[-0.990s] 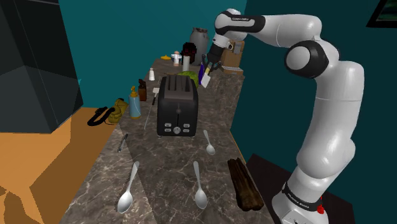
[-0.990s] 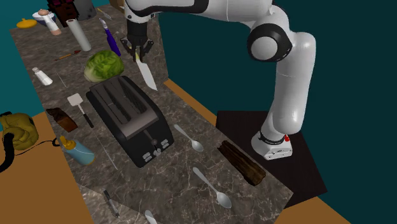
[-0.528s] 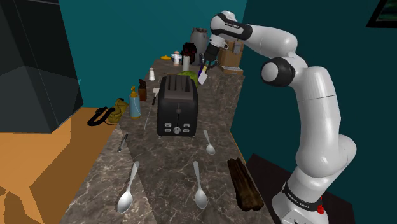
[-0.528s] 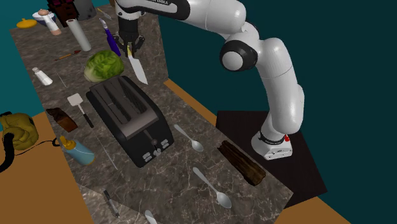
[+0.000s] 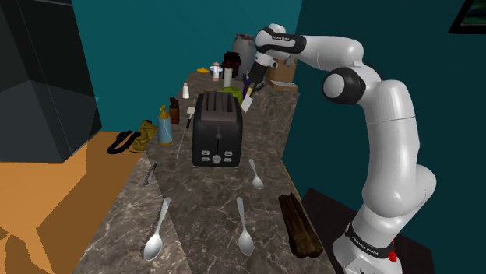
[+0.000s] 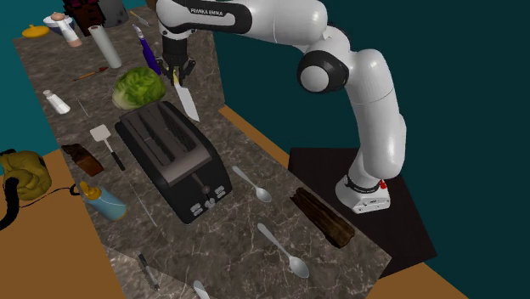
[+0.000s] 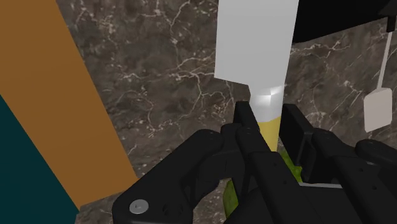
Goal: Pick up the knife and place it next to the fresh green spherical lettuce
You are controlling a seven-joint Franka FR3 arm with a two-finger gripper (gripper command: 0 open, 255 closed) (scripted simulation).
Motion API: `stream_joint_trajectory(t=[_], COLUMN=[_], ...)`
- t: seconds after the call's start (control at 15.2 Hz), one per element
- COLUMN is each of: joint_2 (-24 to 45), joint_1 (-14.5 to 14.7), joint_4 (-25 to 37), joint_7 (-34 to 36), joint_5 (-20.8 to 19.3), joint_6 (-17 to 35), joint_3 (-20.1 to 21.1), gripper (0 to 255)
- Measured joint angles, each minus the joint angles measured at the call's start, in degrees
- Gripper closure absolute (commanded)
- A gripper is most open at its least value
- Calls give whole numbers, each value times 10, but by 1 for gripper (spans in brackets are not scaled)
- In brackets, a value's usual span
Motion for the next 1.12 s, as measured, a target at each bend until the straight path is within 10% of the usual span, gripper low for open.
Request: stream_joint_trajectory(t=[1.12], joint_2=[-16], joint_1=[4], joint_4=[-158], joint_7=[-29], joint_5=[9], joint_6=[139], joint_3=[2], gripper=[255])
